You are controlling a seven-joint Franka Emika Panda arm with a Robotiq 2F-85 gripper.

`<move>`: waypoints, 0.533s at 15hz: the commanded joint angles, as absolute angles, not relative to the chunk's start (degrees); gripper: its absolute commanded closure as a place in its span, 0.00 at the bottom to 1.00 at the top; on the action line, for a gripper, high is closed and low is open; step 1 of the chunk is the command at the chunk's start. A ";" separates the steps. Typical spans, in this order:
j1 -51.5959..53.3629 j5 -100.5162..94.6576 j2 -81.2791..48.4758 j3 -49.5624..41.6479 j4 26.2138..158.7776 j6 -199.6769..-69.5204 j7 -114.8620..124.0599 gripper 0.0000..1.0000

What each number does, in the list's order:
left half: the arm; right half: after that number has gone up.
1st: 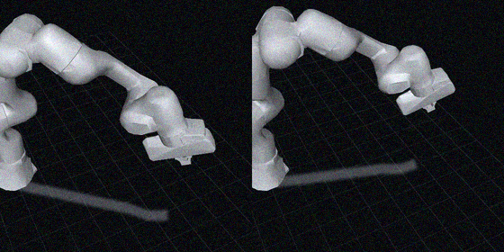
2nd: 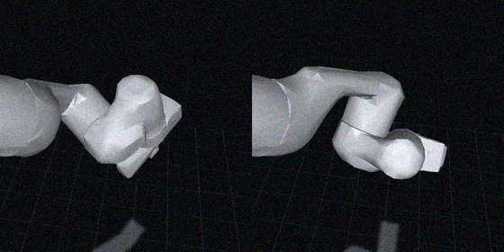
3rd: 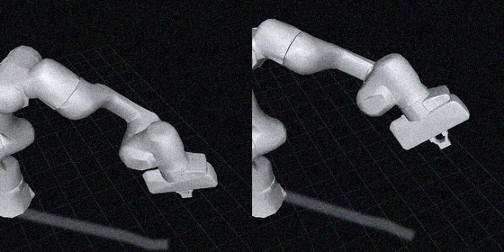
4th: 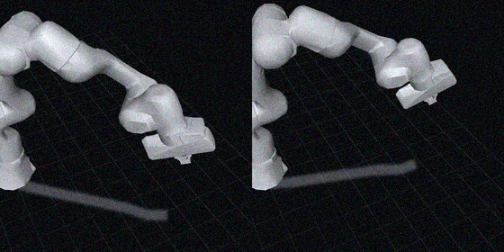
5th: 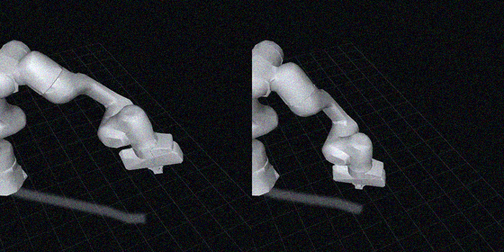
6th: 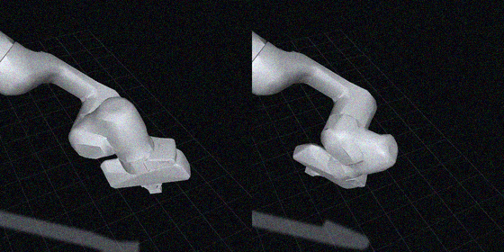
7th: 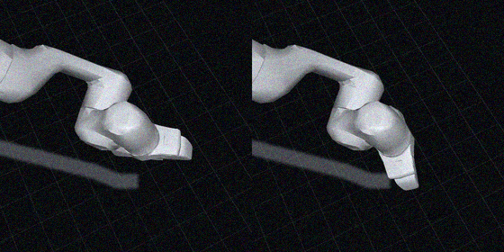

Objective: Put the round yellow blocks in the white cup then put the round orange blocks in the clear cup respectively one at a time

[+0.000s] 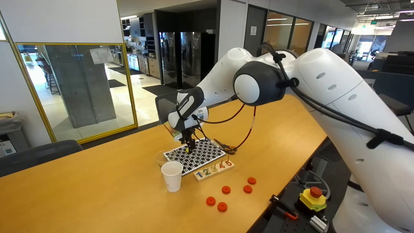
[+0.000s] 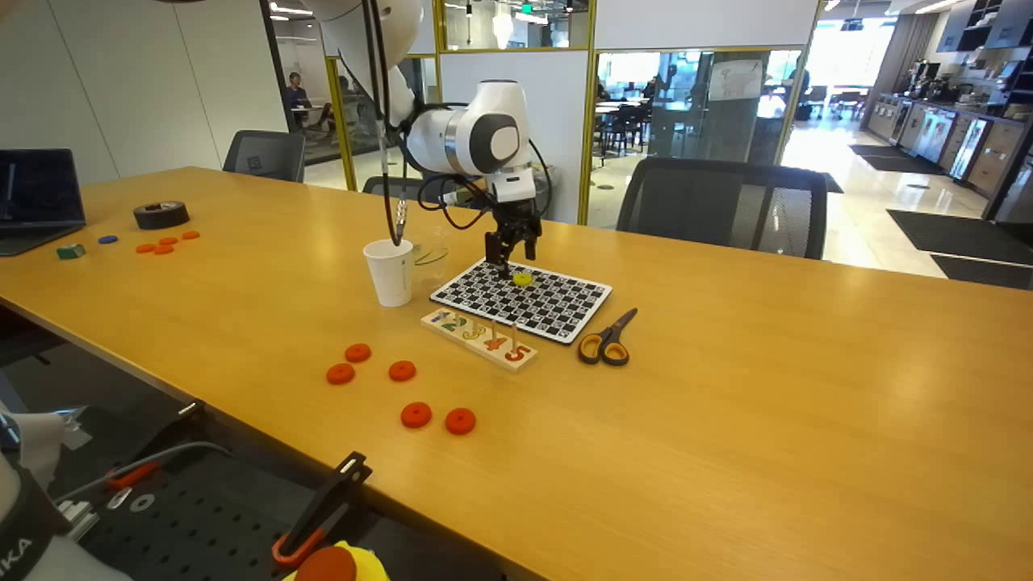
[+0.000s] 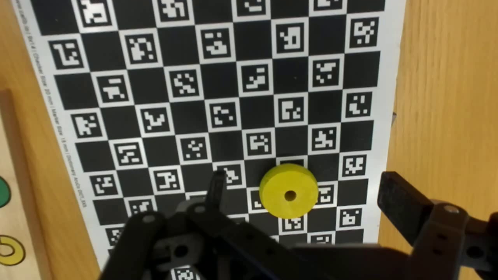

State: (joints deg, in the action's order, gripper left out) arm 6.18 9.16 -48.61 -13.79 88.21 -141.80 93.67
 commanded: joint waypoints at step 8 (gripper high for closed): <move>2.99 8.14 -53.56 -12.57 80.97 -139.38 94.65 0.00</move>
State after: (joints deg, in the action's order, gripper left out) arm 4.10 9.16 -52.01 -13.35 84.53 -140.87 93.66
